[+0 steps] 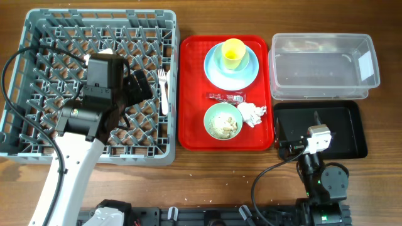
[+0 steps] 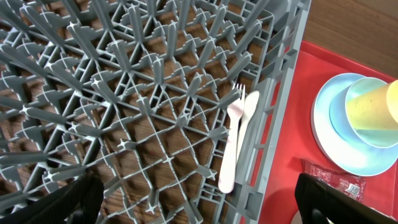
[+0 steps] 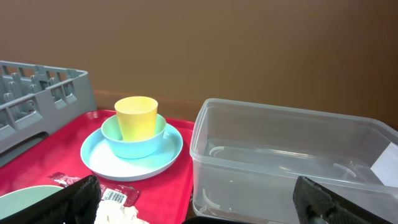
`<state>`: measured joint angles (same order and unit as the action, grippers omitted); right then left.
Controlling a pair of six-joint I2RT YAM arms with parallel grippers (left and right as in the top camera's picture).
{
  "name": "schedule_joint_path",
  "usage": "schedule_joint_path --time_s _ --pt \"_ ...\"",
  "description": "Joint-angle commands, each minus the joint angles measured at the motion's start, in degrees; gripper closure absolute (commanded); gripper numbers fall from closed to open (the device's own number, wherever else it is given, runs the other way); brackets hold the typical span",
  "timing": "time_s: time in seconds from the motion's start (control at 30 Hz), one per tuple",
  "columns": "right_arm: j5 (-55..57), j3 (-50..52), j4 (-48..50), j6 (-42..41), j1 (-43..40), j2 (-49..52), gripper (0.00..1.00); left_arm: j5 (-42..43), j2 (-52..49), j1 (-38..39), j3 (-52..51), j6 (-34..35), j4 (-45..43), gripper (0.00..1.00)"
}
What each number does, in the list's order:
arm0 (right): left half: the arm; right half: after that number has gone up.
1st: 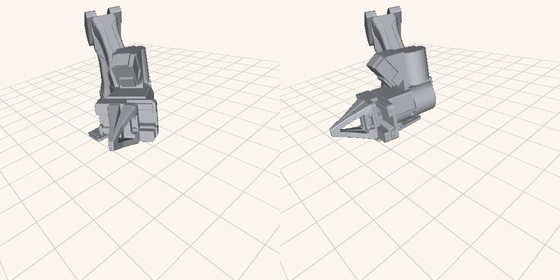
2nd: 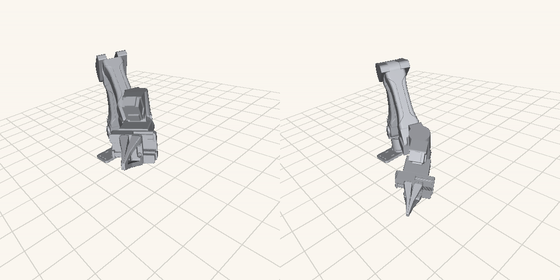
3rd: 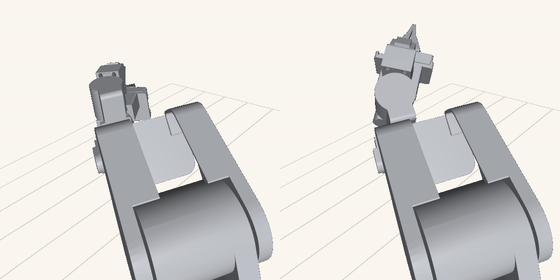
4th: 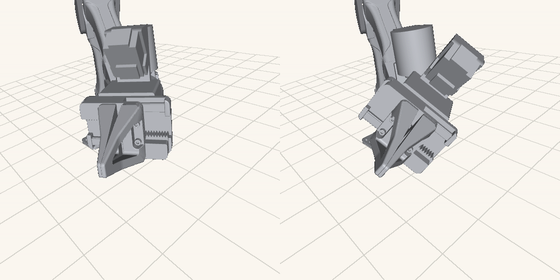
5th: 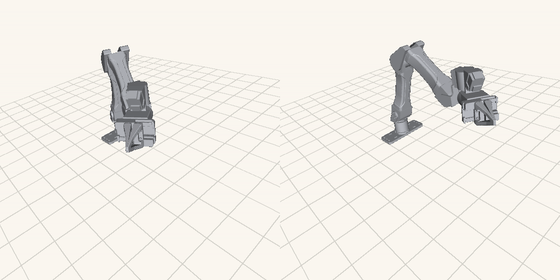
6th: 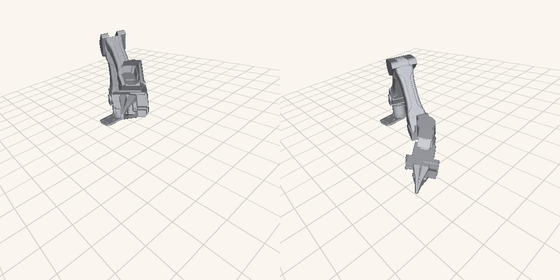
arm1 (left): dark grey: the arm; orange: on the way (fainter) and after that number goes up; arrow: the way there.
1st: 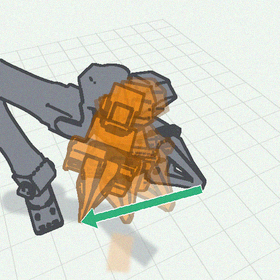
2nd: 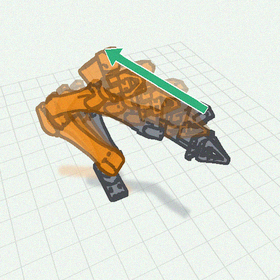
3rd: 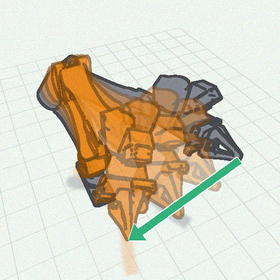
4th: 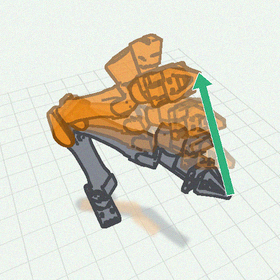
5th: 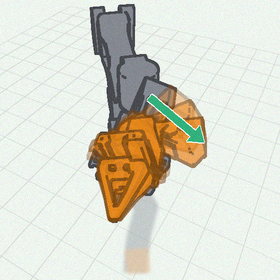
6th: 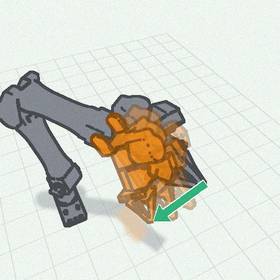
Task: Sort waste into correct bins and load items into the dishwasher rack
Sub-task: 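Carry the white fork with the left gripper and place it in the rack, then reach the right gripper to the green bowl and grasp its rim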
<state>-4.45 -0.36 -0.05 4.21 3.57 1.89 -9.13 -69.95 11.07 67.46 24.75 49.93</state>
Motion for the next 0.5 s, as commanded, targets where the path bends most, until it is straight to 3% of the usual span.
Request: schedule_joint_path --time_s 0.0,0.2,0.27,0.37,0.47 --pt "0.57 0.07 0.13 0.28 0.11 -0.22 0.00 0.50 -0.22 -0.37 0.07 0.13 -0.07 0.00" --pt "0.52 0.07 0.20 0.15 0.11 -0.22 0.00 0.50 -0.22 -0.37 0.07 0.15 -0.07 0.00" --pt "-2.56 0.07 0.50 -4.55 0.11 -0.22 0.00 0.50 -0.22 -0.37 0.07 0.15 -0.07 0.00" --pt "-7.43 -0.02 6.14 -4.48 0.11 -0.22 0.00 0.50 -0.22 -0.37 0.07 0.15 -0.07 0.00" --pt "-12.72 -3.52 3.80 -6.97 0.11 -0.11 0.00 0.50 -0.22 -0.37 0.07 0.15 -0.07 0.00"
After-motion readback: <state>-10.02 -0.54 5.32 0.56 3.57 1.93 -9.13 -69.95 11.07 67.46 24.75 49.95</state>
